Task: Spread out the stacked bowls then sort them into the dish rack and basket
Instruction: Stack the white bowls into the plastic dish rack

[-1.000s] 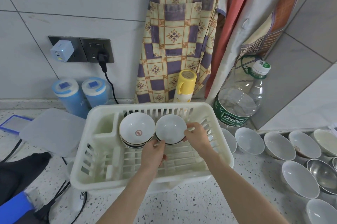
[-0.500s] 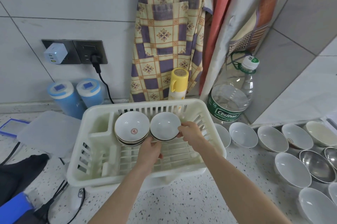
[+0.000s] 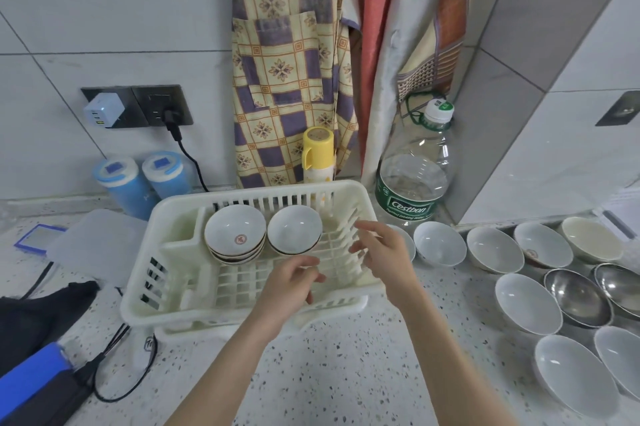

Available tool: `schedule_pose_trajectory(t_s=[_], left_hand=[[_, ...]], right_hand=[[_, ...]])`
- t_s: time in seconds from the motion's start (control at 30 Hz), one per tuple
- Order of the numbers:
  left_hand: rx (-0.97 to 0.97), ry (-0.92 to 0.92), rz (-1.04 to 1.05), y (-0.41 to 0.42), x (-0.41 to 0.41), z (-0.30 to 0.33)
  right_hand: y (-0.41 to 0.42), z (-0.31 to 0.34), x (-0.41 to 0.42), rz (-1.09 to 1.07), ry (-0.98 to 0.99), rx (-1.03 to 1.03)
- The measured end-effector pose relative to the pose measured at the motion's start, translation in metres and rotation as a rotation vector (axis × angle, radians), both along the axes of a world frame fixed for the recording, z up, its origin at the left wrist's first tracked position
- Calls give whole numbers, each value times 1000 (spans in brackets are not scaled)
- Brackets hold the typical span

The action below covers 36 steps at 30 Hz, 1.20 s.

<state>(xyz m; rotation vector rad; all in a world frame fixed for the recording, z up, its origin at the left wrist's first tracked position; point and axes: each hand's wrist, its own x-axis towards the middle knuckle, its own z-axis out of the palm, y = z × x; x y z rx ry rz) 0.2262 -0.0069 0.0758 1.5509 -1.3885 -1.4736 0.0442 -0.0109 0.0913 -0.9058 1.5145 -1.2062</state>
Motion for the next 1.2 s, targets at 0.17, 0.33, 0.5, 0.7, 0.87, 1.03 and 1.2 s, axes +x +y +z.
schedule_pose_trajectory(t_s=[0.17,0.33,0.5,0.7,0.87,1.03,1.2], left_hand=[[20,58,-64,24,-41,22],[88,130,-81,36,-104,25],[204,113,-118,41,-177,-3],[279,-19,40,25,-216,-50],[418,85,298,3,-228,-76],[423,196,523,-15,-231,-88],[422,266,588,-22,-232,-95]], right_hand=[[34,3,-69,-187,-35,12],[54,-9,-149,-323,-28,102],[64,-40,-184,-231,-74,246],[50,-74,-203,-152,-188,392],[26,-92,-211,-130,-204,463],[3,-107,-213,-138,-178,491],[-9,-121,-205,-188,-161,491]])
